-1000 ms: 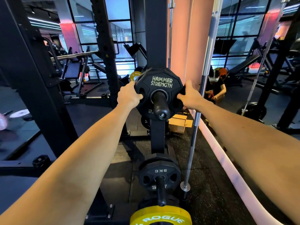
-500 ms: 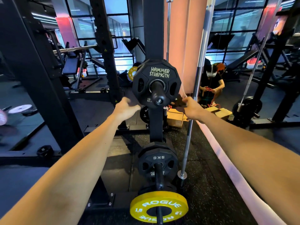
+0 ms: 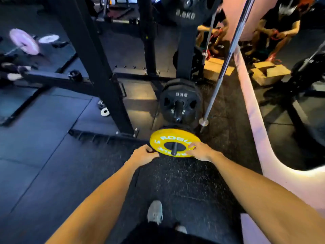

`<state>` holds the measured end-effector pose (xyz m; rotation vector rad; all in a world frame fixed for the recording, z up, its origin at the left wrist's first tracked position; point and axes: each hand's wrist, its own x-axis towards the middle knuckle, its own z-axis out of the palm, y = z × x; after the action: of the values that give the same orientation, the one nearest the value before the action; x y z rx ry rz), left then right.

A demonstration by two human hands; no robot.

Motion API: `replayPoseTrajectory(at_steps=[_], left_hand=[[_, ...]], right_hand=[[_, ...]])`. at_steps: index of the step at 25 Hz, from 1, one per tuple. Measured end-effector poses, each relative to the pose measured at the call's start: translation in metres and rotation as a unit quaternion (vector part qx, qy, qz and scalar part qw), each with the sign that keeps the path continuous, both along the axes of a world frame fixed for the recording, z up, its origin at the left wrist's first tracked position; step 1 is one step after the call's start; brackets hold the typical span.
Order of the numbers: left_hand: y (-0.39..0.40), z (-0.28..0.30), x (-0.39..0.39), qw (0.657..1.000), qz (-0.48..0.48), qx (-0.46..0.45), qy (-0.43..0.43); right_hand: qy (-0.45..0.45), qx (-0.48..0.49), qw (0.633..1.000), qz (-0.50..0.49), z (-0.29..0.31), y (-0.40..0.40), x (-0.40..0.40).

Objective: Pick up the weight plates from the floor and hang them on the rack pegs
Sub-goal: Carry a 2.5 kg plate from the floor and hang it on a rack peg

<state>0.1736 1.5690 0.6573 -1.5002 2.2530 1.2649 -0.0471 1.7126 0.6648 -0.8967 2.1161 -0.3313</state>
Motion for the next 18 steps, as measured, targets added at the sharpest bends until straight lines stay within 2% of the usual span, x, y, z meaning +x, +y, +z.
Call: replayPoseTrajectory(at_steps=[4,10,13,18], left_hand=[[0.095,-0.067,0.086,0.992,0.015,0.091,-0.083],[0.187,-0.117,0.174,0.978,0.059,0.129,-0.153],[0.194,-0.120,0.211,0.971,0.122,0.144,-0.148],[0.172,-0.118,0.274,0.952,0.209,0.165,-0.153]], right_hand=[[-0.064,0.125,0.985,0.105,-0.076,0.072,0.077],[-0.018,0.201,0.923,0.329,-0.119,0.122,0.149],[-0.016,0.224,0.894,0.387,-0.122,0.103,0.173],[-0.023,0.178,0.888,0.424,-0.113,0.018,0.216]])
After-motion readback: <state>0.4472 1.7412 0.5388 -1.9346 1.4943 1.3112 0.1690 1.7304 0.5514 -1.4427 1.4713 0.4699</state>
